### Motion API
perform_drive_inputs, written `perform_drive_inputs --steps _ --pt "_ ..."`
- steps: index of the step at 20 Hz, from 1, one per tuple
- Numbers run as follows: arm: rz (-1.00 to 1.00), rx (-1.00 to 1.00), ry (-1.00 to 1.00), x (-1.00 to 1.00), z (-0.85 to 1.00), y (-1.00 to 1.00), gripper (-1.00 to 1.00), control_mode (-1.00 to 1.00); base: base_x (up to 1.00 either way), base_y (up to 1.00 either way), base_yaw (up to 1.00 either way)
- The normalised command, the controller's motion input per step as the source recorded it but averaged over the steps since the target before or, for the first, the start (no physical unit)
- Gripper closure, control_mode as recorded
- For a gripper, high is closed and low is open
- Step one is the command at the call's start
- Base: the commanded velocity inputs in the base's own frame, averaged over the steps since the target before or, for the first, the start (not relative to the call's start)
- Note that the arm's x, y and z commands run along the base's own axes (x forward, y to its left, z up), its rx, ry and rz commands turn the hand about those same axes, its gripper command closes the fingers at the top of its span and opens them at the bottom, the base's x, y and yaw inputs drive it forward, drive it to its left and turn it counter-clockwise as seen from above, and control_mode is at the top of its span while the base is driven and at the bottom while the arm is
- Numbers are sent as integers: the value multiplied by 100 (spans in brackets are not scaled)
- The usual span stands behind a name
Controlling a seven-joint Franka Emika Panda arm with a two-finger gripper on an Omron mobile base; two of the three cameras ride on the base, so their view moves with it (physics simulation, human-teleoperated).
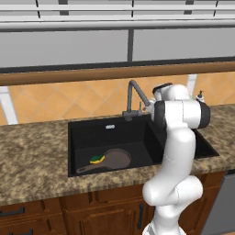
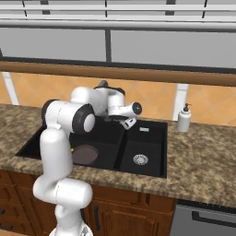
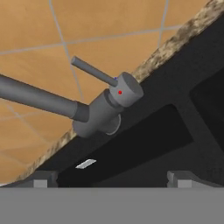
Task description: Pick the pan and sponge and place them into the sink. Then turn on the water.
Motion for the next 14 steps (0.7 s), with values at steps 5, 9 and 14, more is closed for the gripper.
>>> perform_drive_inputs --steps 5,9,14 --pt "0 0 0 32 -10 6 -100 -100 0 0 0" --pt "0 0 0 33 -9 0 -100 -100 0 0 0" --pt "0 0 0 26 -17 2 -100 -100 0 0 0"
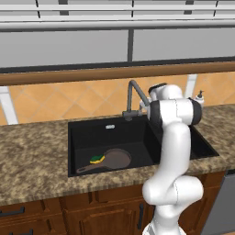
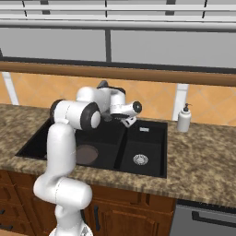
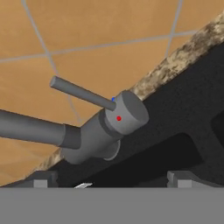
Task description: Pick the pan and sponge and place them into the sink. Then turn on the water.
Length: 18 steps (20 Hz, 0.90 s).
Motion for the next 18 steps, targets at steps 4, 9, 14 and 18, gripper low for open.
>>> perform_drive_inputs --steps 4,9,14,18 --pt "0 0 0 20 -18 0 -100 -100 0 0 0" --pt "0 0 0 22 -10 2 -100 -100 0 0 0" --pt "0 0 0 26 0 5 -100 -100 0 0 0" --pt "0 0 0 28 -4 0 -100 -100 0 0 0"
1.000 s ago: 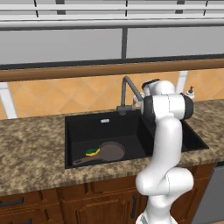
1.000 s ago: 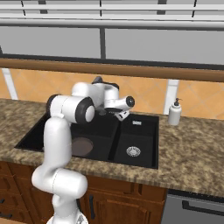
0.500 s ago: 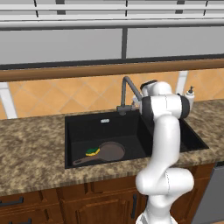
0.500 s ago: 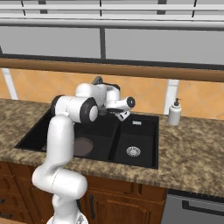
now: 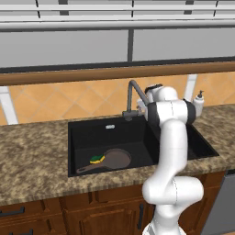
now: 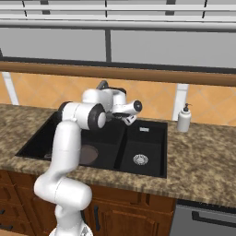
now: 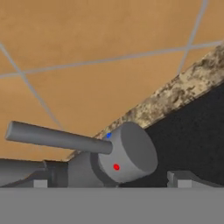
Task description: Pick the pan and sponge and place them into the sink. Then turn on the water.
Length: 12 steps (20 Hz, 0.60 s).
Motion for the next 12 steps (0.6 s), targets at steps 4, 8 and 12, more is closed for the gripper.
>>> perform_drive_inputs --steps 4,8,12 --pt "0 0 0 27 -10 0 -100 -100 0 0 0" --pt "0 0 0 23 -12 0 -100 -100 0 0 0" --pt "0 0 0 20 -14 0 -100 -100 0 0 0"
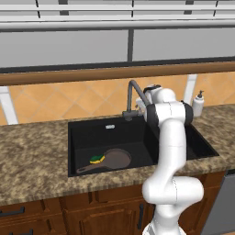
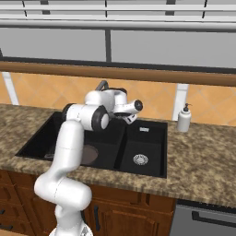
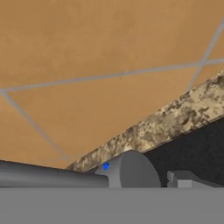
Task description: Pick the pan and sponge and place them into the sink. Then turn on the water.
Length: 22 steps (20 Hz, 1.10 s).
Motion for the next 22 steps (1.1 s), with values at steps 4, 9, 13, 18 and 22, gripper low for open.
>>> perform_drive_inputs --steps 4,9,13,18,22 --pt "0 0 0 10 -13 0 -100 -100 0 0 0" --pt "0 0 0 3 -17 0 -100 -100 0 0 0" --pt "0 0 0 0 0 0 100 -100 0 0 0" --pt "0 0 0 0 0 0 100 -100 0 0 0" --pt "0 1 0 0 0 0 100 -100 0 0 0"
